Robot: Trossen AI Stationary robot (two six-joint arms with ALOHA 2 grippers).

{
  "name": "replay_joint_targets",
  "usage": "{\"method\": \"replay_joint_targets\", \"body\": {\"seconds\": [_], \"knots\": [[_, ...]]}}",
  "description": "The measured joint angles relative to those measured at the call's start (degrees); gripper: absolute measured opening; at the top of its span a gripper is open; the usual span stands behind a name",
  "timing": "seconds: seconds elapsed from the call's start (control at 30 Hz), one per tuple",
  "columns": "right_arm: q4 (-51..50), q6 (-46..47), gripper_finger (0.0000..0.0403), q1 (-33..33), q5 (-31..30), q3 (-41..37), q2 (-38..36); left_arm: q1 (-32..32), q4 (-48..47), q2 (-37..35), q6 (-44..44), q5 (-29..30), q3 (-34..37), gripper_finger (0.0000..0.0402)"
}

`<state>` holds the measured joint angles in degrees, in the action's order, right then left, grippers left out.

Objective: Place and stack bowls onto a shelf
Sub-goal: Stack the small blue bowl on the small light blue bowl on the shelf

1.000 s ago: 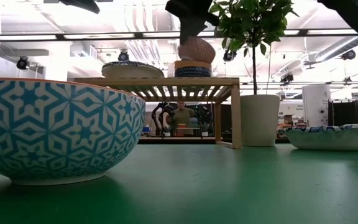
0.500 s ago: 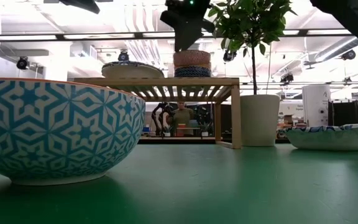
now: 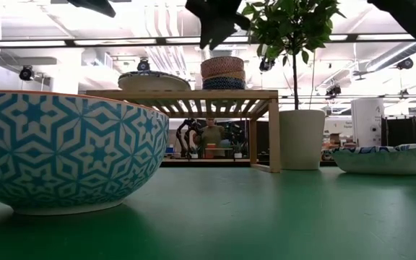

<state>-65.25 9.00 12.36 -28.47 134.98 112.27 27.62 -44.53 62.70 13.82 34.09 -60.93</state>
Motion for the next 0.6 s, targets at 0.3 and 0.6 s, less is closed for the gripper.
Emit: {"method": "replay_joint_targets", "body": {"seconds": [0.3, 0.6], "knots": [[5.47, -3.65, 0.0091, 0.29, 0.44, -0.11, 0.66, -0.02, 0.0, 0.0, 0.0, 0.0, 0.0, 0.0158], [5.09, -4.79, 0.001, 2.0, -0.11, -0.4, 4.14, -0.01, -0.13, 0.0, -0.03, 0.0, 0.16, 0.0158]]}}
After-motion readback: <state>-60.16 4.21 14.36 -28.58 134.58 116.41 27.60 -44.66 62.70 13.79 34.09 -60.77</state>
